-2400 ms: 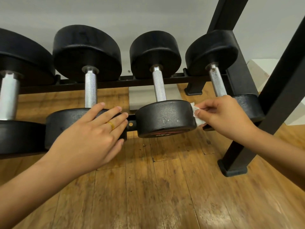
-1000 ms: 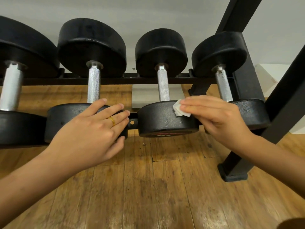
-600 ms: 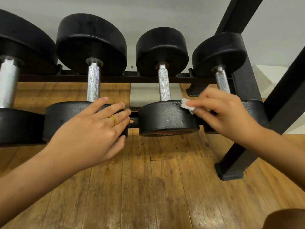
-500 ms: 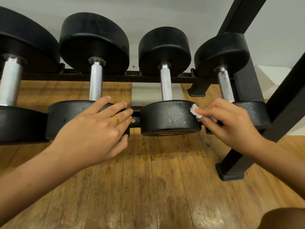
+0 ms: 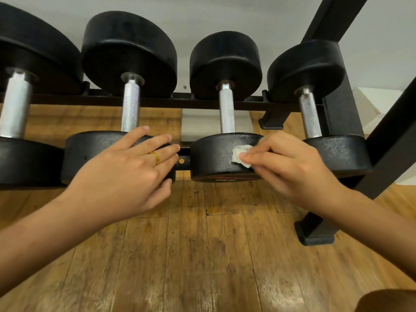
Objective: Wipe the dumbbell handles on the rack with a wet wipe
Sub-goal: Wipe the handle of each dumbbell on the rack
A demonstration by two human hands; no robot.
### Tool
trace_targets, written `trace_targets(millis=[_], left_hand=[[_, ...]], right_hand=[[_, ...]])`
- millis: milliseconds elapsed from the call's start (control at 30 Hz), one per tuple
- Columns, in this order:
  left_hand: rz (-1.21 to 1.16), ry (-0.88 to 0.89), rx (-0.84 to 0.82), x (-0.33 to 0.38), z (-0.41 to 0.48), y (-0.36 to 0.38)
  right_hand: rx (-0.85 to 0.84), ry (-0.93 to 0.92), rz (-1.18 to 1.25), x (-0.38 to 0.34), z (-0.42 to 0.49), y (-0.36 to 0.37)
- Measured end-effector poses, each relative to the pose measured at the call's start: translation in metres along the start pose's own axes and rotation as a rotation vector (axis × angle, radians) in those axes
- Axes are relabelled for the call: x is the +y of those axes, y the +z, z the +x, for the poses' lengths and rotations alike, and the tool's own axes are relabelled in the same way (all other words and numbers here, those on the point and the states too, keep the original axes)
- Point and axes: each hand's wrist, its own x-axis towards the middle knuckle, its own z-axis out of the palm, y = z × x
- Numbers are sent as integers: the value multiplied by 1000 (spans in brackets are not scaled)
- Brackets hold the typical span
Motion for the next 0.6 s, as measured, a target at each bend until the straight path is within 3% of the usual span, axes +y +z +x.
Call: trace_targets(millis=[267,433,600], left_hand=[[21,2,4,3,0,1],[21,4,-2,1,0,-1],[27,17,12,0,-2,0]], right_hand=[[2,-18,-85,11,-31,-2],[-155,-102,-77,2,26,-8],[-270,-108,-59,11,0,-19]])
